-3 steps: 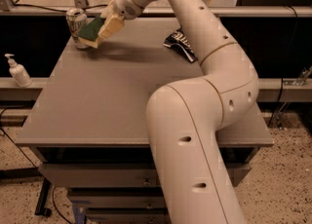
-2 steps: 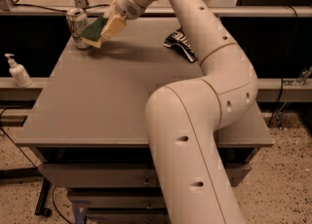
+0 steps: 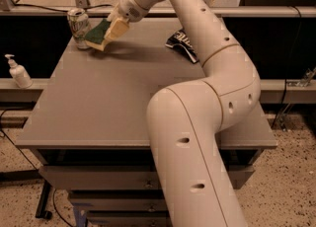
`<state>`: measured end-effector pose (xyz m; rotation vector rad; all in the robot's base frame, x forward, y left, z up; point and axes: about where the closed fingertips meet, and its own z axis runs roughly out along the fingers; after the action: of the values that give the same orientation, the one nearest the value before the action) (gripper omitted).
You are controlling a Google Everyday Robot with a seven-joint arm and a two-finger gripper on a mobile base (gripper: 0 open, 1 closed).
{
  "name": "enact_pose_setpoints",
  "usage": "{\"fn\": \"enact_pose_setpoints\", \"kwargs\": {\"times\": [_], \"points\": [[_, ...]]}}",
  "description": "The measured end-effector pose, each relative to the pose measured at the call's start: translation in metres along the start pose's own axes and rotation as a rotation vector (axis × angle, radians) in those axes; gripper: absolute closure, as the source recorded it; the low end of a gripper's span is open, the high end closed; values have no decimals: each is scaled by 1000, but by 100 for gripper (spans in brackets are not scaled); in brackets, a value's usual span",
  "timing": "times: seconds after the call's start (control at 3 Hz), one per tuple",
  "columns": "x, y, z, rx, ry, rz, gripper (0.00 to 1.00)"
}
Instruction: Move sponge near 7up can
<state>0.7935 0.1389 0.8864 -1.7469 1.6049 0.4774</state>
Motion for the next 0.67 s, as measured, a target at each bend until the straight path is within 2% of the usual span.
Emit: {"fn": "enact_pose_setpoints", "kwargs": {"times": [0.33,0.67], "points": [[4,8,17,-35,8,15,82],[10,18,28,-59,24,23,57]]}}
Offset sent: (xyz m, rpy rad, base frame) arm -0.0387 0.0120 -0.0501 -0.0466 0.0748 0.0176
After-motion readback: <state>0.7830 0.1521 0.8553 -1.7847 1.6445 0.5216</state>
